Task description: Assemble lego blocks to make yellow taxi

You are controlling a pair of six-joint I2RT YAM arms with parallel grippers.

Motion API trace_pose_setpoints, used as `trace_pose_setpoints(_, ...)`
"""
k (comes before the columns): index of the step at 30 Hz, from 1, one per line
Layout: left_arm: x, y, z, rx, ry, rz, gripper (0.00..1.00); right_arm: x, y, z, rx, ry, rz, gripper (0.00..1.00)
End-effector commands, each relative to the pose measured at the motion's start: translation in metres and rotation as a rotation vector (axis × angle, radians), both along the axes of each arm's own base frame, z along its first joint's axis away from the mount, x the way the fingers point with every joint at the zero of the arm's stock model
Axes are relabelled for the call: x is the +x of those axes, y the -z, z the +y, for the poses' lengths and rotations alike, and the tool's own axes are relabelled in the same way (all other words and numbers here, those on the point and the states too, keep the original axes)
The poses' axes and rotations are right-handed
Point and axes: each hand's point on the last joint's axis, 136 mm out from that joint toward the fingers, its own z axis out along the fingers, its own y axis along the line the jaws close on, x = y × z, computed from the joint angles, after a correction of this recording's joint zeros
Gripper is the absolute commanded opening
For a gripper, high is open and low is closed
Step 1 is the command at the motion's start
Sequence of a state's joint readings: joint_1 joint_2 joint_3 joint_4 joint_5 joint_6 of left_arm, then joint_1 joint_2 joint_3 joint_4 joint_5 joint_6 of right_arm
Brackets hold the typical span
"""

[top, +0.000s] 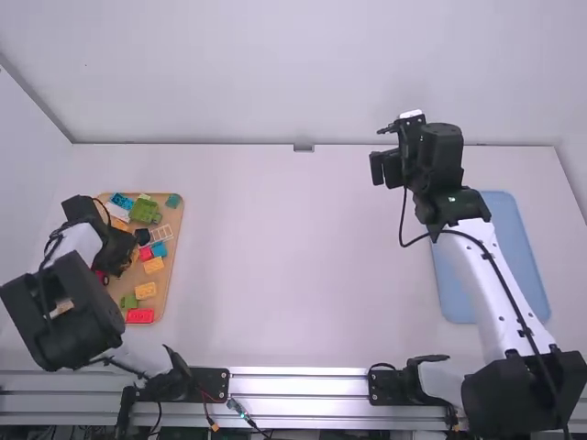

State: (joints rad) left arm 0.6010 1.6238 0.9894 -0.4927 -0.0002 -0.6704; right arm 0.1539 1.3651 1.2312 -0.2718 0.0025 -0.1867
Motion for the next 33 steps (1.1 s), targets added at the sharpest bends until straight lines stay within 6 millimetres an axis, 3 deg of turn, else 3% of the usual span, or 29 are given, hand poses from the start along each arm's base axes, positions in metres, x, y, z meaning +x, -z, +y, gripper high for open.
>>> trace_pose_setpoints(1,0.021,-0.041,-0.016,0.087,0.159,-0.085,0.4,0.004,-0.013,0.0,0.008,0.001,-0.026,0.98)
trace_pose_setpoints(4,0.038,-0.069,-0.047,0.181,0.393,-0.127,0.42,0.004,-0.012,0.0,0.009,0.001,-0.025,0.99)
trace_pose_setpoints(5,0.049,-0.081,-0.081,0.23,0.621,-0.149,0.43,0.003,-0.012,0.0,0.008,0.001,-0.023,0.99)
trace_pose_setpoints(8,0.056,-0.088,-0.142,0.261,1.021,-0.18,0.45,0.003,-0.011,0.0,0.008,0.001,-0.019,0.99)
trace_pose_setpoints(9,0.055,-0.089,-0.183,0.278,1.245,-0.196,0.46,0.003,-0.011,0.0,0.008,0.001,-0.019,0.99)
trace_pose_setpoints(10,0.055,-0.089,-0.191,0.286,1.283,-0.198,0.46,0.003,-0.011,0.0,0.008,0.001,-0.019,0.99)
trace_pose_setpoints(13,0.057,-0.084,-0.259,0.355,1.564,-0.207,0.5,0.003,-0.011,0.001,0.008,-0.001,-0.019,0.99)
trace_pose_setpoints(16,0.057,-0.074,-0.309,0.371,1.757,-0.242,0.53,0.003,-0.011,0.0,0.008,0.0,-0.017,0.99)
trace_pose_setpoints(17,0.054,-0.064,-0.334,0.361,1.85,-0.254,0.52,0.002,-0.009,0.0,0.007,0.0,-0.011,0.99)
trace_pose_setpoints(20,0.039,-0.039,-0.37,0.347,2.043,-0.208,0.51,0.001,-0.007,0.0,0.005,0.0,0.0,0.99)
trace_pose_setpoints(21,0.027,-0.022,-0.387,0.345,2.193,-0.161,0.49,0.0,-0.006,-0.001,0.003,0.002,0.006,0.99)
trace_pose_setpoints(27,0.009,0.011,-0.403,0.425,2.524,-0.015,0.41,-0.002,-0.003,0.0,0.002,-0.001,0.018,0.99)
trace_pose_setpoints(28,0.009,0.013,-0.404,0.442,2.551,-0.009,0.37,-0.002,-0.002,-0.001,0.001,0.001,0.021,0.99)
trace_pose_setpoints(29,0.009,0.015,-0.407,0.455,2.578,-0.014,0.26,-0.002,-0.002,-0.001,0.001,0.002,0.023,0.99)
trace_pose_setpoints(33,0.013,0.023,-0.415,0.456,2.618,-0.073,0.22,-0.002,-0.001,-0.001,0.0,0.001,0.026,0.99)
